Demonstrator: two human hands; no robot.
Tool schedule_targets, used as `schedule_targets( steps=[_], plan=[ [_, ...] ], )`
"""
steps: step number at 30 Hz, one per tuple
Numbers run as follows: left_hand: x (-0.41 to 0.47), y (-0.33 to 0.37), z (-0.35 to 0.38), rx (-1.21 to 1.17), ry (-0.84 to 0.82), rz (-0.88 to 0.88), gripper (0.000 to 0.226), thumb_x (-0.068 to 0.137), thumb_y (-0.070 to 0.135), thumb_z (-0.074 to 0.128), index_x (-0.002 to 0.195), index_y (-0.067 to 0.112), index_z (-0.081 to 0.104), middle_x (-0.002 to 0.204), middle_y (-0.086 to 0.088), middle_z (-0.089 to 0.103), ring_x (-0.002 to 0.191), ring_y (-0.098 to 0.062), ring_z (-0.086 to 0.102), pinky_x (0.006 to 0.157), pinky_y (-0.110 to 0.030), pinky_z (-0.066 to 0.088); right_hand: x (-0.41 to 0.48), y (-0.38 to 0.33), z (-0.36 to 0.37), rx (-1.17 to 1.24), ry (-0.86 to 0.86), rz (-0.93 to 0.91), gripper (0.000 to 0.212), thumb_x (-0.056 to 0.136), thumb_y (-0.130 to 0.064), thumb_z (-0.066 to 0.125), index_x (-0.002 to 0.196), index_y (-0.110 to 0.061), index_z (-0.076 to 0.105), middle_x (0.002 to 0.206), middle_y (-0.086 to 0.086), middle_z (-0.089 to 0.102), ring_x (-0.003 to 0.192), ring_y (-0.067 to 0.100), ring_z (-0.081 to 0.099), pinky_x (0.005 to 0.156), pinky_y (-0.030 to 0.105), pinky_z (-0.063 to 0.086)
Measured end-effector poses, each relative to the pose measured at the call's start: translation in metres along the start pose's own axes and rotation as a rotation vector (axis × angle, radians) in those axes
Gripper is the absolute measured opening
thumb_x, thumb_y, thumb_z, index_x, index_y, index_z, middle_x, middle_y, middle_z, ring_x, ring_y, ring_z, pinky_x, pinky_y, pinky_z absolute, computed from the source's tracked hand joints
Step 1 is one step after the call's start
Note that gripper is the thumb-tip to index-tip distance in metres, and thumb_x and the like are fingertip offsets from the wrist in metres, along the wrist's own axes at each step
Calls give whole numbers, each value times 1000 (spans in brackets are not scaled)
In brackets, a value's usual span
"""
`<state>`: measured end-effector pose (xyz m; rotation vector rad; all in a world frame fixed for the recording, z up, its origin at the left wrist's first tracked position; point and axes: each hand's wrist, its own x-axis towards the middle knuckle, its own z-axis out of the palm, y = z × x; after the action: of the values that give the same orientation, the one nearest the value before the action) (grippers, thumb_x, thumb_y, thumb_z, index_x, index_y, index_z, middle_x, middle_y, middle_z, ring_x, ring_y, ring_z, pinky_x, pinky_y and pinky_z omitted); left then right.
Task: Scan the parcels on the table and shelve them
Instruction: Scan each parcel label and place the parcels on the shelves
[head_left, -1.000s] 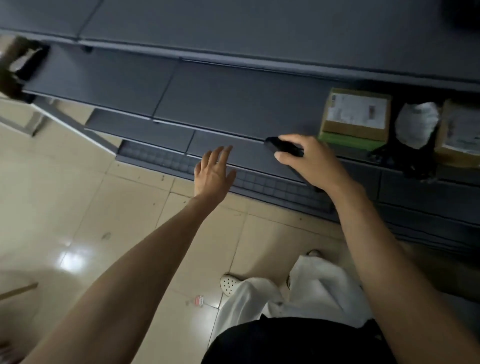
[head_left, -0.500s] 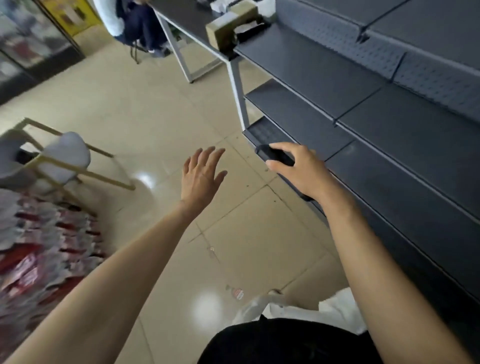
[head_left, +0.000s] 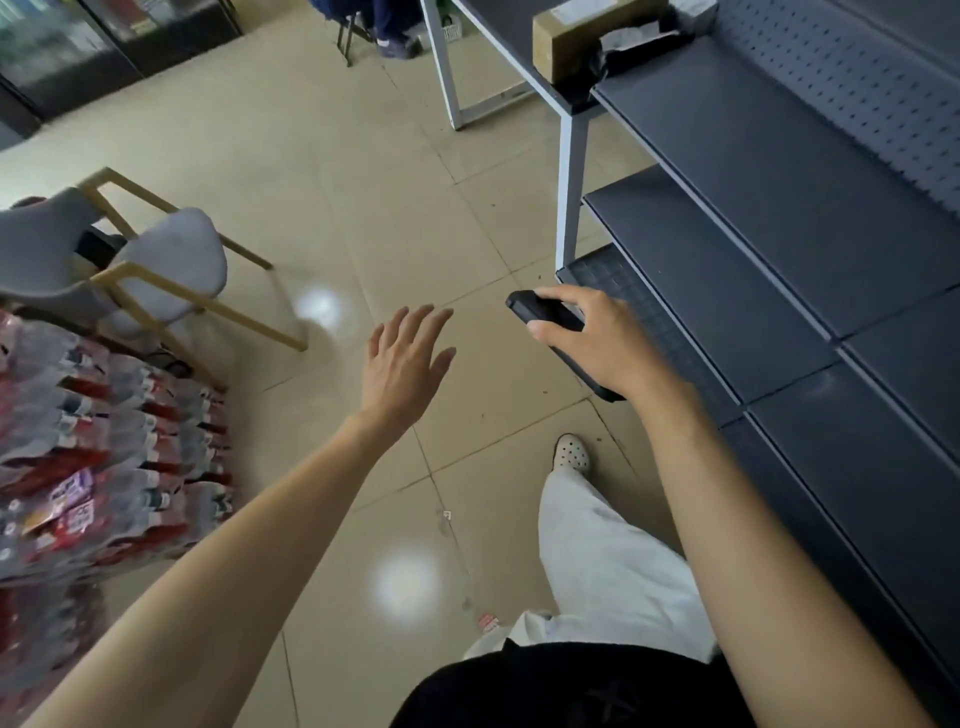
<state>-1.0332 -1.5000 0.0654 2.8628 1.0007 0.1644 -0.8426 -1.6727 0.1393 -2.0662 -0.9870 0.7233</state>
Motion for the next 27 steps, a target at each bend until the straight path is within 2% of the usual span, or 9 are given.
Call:
schedule_targets(
  steps=[4, 10, 18, 21, 27],
  plan=[
    [88, -25, 1, -10, 9, -47, 51, 98, 24, 53, 147, 28, 40, 151, 1, 41, 144, -28, 30, 116, -44, 22, 104, -17, -14, 2, -29, -4, 49, 92, -43, 65, 139, -33, 56, 137, -4, 60, 126, 19, 53, 101, 38, 46],
    [236, -70, -2, 1, 11, -93, 51, 98, 26, 52, 148, 28, 39, 151, 0, 42, 142, -28, 31, 115, -44, 24, 262, -53, -49, -22, -22, -60, 48, 94, -42, 62, 140, -31, 55, 139, -5, 59, 128, 19, 51, 98, 33, 41],
    [363, -130, 16, -24, -34, -154, 59, 90, 15, 56, 146, 28, 42, 149, 2, 43, 141, -27, 33, 113, -41, 26, 415, -56, -42, -55, -116, -10, 49, 92, -45, 63, 140, -31, 55, 137, -3, 60, 126, 22, 53, 103, 44, 46],
    [411, -169, 22, -15, -45, -156, 60, 87, 12, 57, 144, 28, 45, 147, 2, 47, 139, -26, 35, 111, -40, 28, 475, -72, -30, -77, -141, -42, 49, 93, -46, 61, 140, -32, 55, 137, -3, 60, 123, 21, 54, 100, 42, 48],
    [552, -254, 15, -8, -61, -64, 52, 93, 22, 57, 144, 27, 46, 147, 1, 47, 138, -28, 36, 113, -40, 25, 610, -114, -24, -70, -107, -29, 48, 93, -45, 63, 139, -34, 55, 138, -6, 59, 123, 19, 55, 95, 33, 45]
  ],
)
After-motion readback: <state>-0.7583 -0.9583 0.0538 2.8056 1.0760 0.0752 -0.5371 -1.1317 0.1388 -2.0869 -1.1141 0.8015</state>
